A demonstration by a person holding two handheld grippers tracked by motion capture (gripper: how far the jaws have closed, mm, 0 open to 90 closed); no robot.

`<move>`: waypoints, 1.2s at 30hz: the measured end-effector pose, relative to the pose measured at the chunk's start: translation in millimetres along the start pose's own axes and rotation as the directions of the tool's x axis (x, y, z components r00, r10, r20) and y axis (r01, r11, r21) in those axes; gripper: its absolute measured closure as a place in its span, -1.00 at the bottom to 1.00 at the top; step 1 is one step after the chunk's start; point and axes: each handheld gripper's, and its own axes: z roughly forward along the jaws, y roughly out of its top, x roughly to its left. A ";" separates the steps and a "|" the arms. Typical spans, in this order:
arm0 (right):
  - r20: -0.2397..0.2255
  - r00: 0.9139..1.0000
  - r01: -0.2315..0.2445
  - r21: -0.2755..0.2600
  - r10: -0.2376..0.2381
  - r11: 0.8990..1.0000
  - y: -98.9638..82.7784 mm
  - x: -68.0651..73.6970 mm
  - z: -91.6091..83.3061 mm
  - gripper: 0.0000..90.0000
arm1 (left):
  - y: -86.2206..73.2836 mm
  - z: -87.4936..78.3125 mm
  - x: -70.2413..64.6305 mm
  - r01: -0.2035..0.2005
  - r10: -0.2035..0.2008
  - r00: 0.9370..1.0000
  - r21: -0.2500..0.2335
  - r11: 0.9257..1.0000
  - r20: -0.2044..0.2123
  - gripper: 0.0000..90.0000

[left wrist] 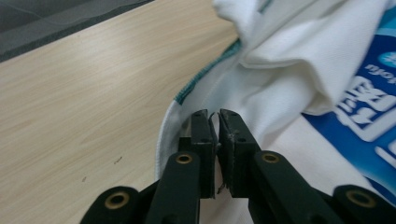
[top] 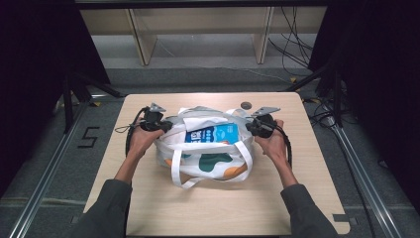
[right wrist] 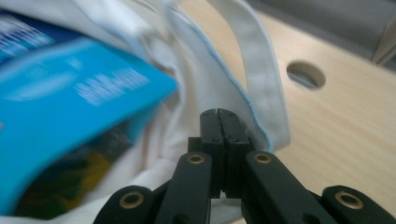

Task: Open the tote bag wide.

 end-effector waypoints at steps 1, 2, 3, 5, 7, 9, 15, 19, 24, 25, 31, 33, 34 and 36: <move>-0.010 1.000 -0.005 -0.012 0.005 1.000 3.7 4.1 -7.8 1.00 | -0.5 -4.6 -2.7 -0.006 0.006 1.000 -0.011 1.000 0.002 0.83; -0.023 1.000 0.009 -0.031 -0.010 0.999 6.9 8.3 -15.0 1.00 | -1.2 -9.9 -4.5 -0.007 0.007 1.000 -0.020 1.000 0.010 0.81; -0.048 0.998 0.025 -0.038 -0.026 0.999 8.7 13.1 -21.4 1.00 | -2.5 -14.3 -7.9 0.010 -0.008 0.999 -0.042 0.999 0.038 0.80; -0.109 0.994 0.028 -0.045 -0.033 0.999 8.6 25.6 -28.5 1.00 | -6.2 -22.3 -16.4 0.017 -0.011 0.997 -0.071 0.997 0.076 0.76; -0.151 0.986 0.064 -0.038 -0.069 0.997 5.8 36.3 -33.1 1.00 | -12.2 -28.7 -26.1 0.007 0.000 0.994 -0.064 0.998 0.112 0.74; -0.170 0.981 0.087 -0.019 -0.089 0.996 -0.8 47.4 -37.4 1.00 | -21.3 -34.1 -35.1 -0.027 0.033 0.990 -0.047 0.999 0.140 0.73; -0.202 0.970 0.140 0.021 -0.133 0.990 -26.5 63.1 -52.5 1.00 | -49.6 -41.5 -40.4 -0.041 0.049 0.982 -0.048 0.998 0.180 0.80; -0.185 0.971 0.162 0.045 -0.151 0.986 -32.9 67.8 -55.2 1.00 | -56.0 -41.6 -46.2 -0.063 0.068 0.983 -0.038 0.997 0.172 0.86; -0.171 0.974 0.154 0.005 -0.151 0.988 -27.4 67.3 -61.5 1.00 | -55.3 -46.0 -46.9 -0.062 0.069 0.986 -0.056 0.997 0.150 0.83; -0.166 0.976 0.143 -0.013 -0.143 0.990 -25.7 65.7 -64.2 1.00 | -54.8 -47.2 -47.2 -0.050 0.060 0.987 -0.071 0.996 0.151 0.81; -0.159 0.984 0.068 -0.086 -0.081 0.994 -18.9 59.7 -78.7 0.98 | -47.9 -60.7 -47.7 -0.013 0.035 0.985 -0.132 0.991 0.170 0.70; -0.154 0.984 0.073 -0.105 -0.088 0.992 -18.1 58.0 -80.0 0.98 | -47.3 -63.9 -48.6 -0.011 0.035 0.983 -0.137 0.991 0.177 0.69; -0.155 0.983 0.081 -0.107 -0.097 0.991 -18.0 57.8 -80.5 0.97 | -47.2 -64.9 -49.3 -0.002 0.028 0.981 -0.139 0.990 0.190 0.68; -0.153 0.984 0.071 -0.119 -0.089 0.990 -18.4 59.5 -81.3 0.96 | -46.8 -67.3 -50.8 -0.006 0.033 0.981 -0.143 0.990 0.190 0.67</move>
